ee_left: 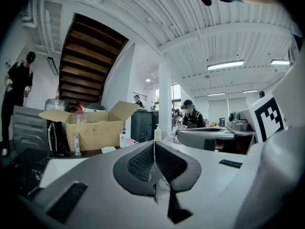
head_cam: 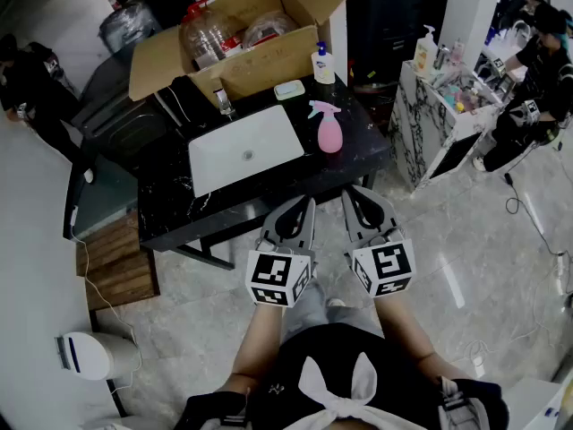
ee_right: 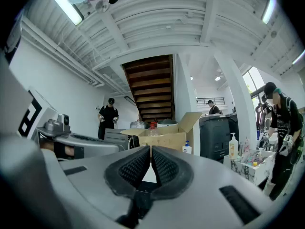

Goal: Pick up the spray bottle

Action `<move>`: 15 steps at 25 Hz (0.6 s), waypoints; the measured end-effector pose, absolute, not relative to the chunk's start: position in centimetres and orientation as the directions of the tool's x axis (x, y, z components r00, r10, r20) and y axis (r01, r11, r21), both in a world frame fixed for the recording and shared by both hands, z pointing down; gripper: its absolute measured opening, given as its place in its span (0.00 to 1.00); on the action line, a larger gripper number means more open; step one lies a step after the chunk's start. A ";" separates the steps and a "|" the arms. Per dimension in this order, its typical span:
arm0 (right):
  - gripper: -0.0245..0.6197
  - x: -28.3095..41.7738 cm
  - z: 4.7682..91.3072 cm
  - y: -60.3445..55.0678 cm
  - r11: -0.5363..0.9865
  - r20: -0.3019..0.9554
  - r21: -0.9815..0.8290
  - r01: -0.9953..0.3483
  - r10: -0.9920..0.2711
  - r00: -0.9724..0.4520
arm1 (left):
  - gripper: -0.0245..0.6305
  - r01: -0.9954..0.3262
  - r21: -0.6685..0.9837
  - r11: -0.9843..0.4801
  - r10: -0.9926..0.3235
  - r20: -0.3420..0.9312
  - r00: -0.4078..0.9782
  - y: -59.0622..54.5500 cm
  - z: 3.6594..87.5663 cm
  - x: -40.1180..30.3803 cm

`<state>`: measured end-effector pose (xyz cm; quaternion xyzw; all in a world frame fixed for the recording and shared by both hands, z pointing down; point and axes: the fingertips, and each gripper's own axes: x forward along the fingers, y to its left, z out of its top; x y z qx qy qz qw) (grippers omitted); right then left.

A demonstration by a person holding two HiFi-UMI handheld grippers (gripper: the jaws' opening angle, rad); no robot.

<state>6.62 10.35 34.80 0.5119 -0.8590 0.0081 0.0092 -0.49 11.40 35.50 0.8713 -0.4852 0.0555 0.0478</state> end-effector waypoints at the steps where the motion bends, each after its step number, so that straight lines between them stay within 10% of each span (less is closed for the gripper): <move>1: 0.08 6.5 34.8 10.0 0.476 0.025 -0.004 -0.880 -0.879 -0.476 | 0.08 -0.849 0.028 -0.528 -0.838 0.144 0.526 11.0 35.5 -0.5; 15: 0.08 5.0 34.8 3.5 0.454 0.037 0.007 -0.891 -0.891 -0.453 | 0.08 -0.842 0.051 -0.538 -0.827 0.163 0.538 4.9 36.2 -2.5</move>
